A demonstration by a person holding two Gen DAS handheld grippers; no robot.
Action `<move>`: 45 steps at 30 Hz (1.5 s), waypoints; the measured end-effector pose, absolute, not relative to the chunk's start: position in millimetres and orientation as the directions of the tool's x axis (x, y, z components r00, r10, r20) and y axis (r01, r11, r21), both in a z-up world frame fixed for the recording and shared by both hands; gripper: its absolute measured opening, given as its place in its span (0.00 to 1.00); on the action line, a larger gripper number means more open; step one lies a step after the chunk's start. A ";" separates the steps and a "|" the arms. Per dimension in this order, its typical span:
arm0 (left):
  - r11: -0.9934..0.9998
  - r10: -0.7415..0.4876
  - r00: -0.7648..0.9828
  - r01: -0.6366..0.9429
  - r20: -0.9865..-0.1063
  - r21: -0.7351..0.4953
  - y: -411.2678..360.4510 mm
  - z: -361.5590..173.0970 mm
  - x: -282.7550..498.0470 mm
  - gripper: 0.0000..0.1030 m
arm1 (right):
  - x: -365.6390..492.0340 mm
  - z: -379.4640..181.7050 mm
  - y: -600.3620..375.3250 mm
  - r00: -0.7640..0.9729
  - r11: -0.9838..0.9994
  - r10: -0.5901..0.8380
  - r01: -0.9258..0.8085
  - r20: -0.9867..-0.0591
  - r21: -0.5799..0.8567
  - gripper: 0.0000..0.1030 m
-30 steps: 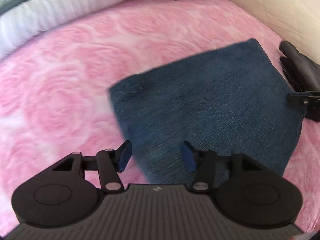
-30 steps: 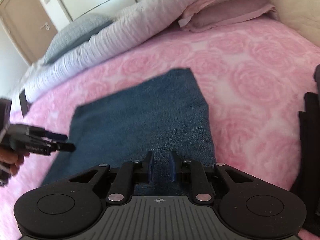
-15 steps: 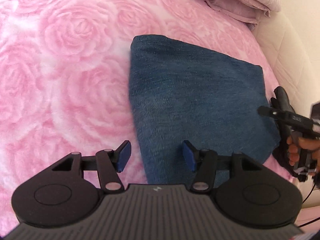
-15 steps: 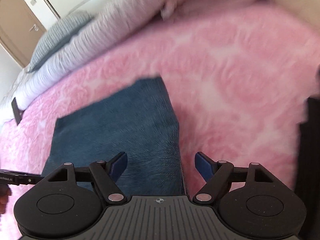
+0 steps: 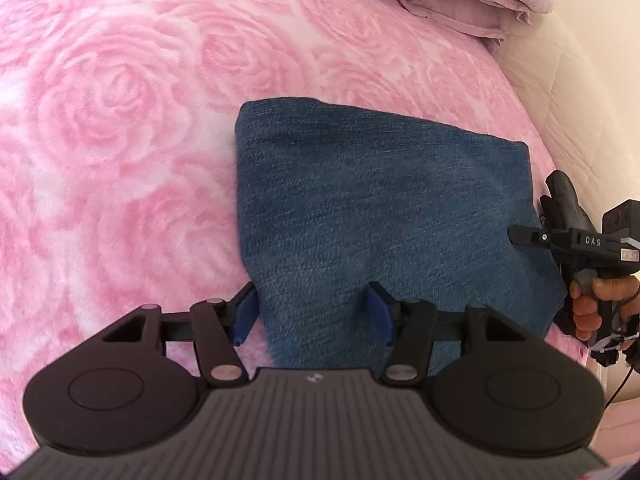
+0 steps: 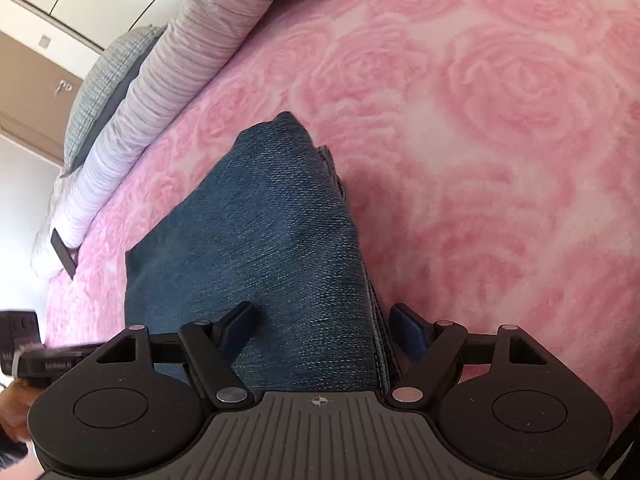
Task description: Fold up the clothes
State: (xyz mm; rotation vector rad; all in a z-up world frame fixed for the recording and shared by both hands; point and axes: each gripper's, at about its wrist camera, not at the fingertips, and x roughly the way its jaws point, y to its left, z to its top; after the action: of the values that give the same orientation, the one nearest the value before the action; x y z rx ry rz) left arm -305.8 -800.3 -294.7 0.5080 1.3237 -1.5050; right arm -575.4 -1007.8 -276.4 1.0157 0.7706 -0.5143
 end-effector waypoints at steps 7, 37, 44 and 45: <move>0.118 -0.436 -0.368 0.881 -0.821 -0.458 -797.4 -289.9 -309.3 0.29 | -574.9 -285.9 -1017.3 0.653 0.421 -0.006 0.689 -0.758 0.590 0.62; 0.333 -0.567 -0.170 0.847 -0.806 -0.414 -662.6 -222.1 -299.3 0.09 | -467.8 -225.1 -997.0 0.656 0.747 0.198 0.379 -0.728 0.546 0.27; 0.658 -0.464 0.034 0.682 -0.885 -0.319 -491.2 -197.3 -320.1 0.09 | -292.1 -217.0 -865.3 0.457 0.843 0.534 -0.233 -0.711 0.484 0.27; 0.682 -0.443 0.034 0.661 -0.896 -0.312 -472.4 -200.5 -321.9 0.10 | -271.4 -220.9 -838.2 0.415 0.826 0.563 -0.309 -0.715 0.471 0.27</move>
State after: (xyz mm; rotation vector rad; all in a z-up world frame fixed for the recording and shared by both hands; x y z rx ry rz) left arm -321.9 -472.4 -200.5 0.2097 1.2792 -0.8586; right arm -271.4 -838.2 -220.9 0.2848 1.0034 0.5564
